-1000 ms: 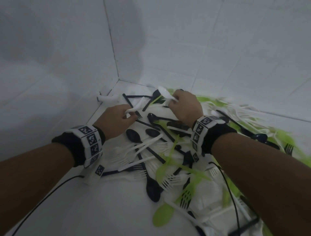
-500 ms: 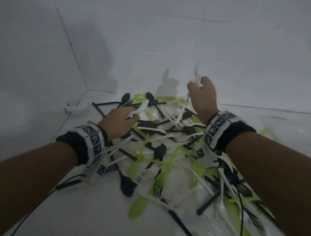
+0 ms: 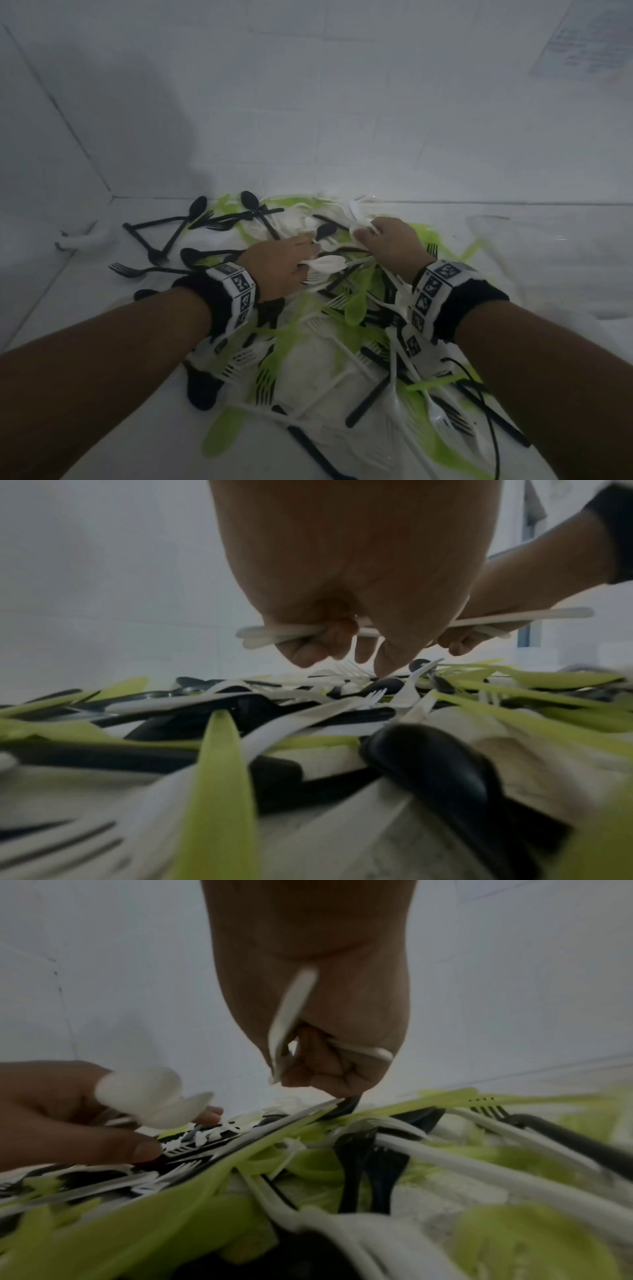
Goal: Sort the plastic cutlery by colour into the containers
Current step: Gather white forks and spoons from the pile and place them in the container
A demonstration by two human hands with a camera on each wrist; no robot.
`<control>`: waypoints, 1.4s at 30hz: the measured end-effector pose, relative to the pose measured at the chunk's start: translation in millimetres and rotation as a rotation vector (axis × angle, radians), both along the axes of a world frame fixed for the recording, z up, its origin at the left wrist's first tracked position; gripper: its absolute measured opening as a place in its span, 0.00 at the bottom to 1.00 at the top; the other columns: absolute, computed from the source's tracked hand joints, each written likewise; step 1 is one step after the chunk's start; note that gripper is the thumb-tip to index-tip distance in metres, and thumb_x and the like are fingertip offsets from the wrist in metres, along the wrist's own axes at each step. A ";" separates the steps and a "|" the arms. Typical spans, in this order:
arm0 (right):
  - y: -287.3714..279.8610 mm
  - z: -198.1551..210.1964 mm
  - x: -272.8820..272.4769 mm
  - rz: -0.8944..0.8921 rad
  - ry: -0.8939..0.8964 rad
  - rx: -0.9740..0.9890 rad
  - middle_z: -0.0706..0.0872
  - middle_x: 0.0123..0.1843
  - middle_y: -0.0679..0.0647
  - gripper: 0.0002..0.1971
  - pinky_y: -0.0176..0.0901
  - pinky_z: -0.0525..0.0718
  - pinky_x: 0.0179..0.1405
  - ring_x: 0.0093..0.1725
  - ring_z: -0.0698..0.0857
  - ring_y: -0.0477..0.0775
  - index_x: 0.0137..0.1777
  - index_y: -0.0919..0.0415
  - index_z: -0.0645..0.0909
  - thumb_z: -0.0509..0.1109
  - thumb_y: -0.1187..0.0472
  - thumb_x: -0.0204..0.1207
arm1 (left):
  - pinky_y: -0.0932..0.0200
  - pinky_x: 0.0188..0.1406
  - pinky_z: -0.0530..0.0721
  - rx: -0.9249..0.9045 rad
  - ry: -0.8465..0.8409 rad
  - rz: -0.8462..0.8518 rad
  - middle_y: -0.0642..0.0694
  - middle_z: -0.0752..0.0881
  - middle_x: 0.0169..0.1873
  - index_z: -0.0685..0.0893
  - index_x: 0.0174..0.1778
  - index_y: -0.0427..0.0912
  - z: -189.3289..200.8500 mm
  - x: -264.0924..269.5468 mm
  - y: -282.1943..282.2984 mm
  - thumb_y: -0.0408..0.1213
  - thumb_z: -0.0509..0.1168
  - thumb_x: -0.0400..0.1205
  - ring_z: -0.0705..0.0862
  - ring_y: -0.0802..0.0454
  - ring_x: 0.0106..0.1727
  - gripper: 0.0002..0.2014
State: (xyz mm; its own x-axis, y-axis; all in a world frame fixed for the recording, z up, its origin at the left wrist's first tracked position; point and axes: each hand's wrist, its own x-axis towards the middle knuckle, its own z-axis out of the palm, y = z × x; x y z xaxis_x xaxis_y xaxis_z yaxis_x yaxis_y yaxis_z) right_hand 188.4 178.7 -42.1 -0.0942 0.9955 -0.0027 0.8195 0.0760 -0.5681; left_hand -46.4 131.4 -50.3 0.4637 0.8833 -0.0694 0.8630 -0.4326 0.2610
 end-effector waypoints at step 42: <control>27.8 -25.2 3.7 0.237 -0.167 -0.174 0.77 0.40 0.47 0.16 0.46 0.71 0.37 0.46 0.79 0.55 0.44 0.56 0.77 0.74 0.44 0.78 | 0.53 0.37 0.67 0.069 -0.537 0.768 0.45 0.77 0.40 0.74 0.50 0.38 1.1 26.6 105.4 0.38 0.61 0.86 0.75 0.44 0.41 0.06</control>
State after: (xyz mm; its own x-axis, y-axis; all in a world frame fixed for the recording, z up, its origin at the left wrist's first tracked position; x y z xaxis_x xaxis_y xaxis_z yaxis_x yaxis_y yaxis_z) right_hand 192.1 206.5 -67.4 -0.3070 0.9293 -0.2053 0.8736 0.1896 -0.4482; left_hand -19.8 236.8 -49.2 -0.2927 0.9550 0.0487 0.6902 0.1758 0.7019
